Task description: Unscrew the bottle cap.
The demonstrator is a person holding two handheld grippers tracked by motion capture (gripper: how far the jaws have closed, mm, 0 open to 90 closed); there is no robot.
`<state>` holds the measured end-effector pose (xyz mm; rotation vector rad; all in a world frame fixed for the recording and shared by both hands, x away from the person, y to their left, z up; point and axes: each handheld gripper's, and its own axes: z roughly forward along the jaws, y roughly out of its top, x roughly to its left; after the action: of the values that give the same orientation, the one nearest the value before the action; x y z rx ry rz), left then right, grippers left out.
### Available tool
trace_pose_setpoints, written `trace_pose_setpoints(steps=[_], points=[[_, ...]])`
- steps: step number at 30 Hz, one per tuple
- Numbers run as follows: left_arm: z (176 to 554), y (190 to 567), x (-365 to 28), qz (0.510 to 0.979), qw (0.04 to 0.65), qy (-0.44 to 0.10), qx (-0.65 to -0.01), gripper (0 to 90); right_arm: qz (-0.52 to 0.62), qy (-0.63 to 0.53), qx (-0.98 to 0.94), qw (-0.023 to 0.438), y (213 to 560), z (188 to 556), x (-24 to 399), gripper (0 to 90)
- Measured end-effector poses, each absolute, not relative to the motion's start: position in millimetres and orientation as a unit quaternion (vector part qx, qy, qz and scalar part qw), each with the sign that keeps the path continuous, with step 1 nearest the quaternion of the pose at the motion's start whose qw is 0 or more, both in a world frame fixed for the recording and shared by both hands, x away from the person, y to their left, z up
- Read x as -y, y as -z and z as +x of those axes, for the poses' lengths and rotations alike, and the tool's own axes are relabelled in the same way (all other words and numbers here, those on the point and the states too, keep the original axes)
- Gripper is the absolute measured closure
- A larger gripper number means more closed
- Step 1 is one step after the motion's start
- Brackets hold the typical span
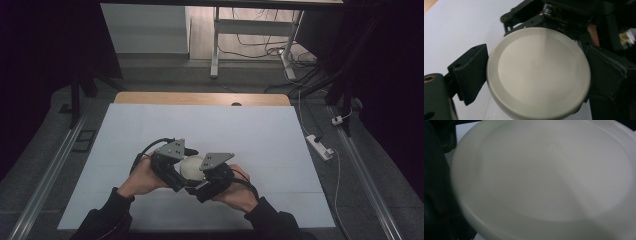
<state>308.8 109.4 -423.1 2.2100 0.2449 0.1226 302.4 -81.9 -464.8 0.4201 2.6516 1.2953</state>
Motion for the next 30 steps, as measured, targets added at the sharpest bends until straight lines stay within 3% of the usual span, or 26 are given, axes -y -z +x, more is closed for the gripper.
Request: trace_pose_setpoints(steps=[9, 12, 16, 19, 25, 30], points=[[301, 423, -95, 0.872, 0.435, -0.084, -0.209, 8.6, 0.18, -0.43, -0.879, 0.1, 466, 305, 83, 6.8], [301, 425, -93, 0.871, 0.436, -0.088, -0.209, 8.1, 0.186, -0.43, -0.878, 0.102, 467, 307, 84, 6.8], [305, 420, -101, 0.872, 0.454, -0.061, -0.174, 0.0, 0.18, -0.437, -0.876, 0.095, 466, 307, 86, 6.7], [306, 413, -114, 0.881, 0.447, -0.064, -0.142, 0.0, 0.169, -0.443, -0.876, 0.087, 465, 307, 88, 6.8], [307, 415, -125, 0.893, 0.447, -0.005, -0.046, 1.3, 0.126, -0.449, -0.883, 0.052, 465, 302, 85, 6.7], [305, 419, -118, 0.897, 0.441, 0.006, -0.017, 5.3, 0.092, -0.446, -0.89, 0.032, 465, 294, 80, 6.8]])
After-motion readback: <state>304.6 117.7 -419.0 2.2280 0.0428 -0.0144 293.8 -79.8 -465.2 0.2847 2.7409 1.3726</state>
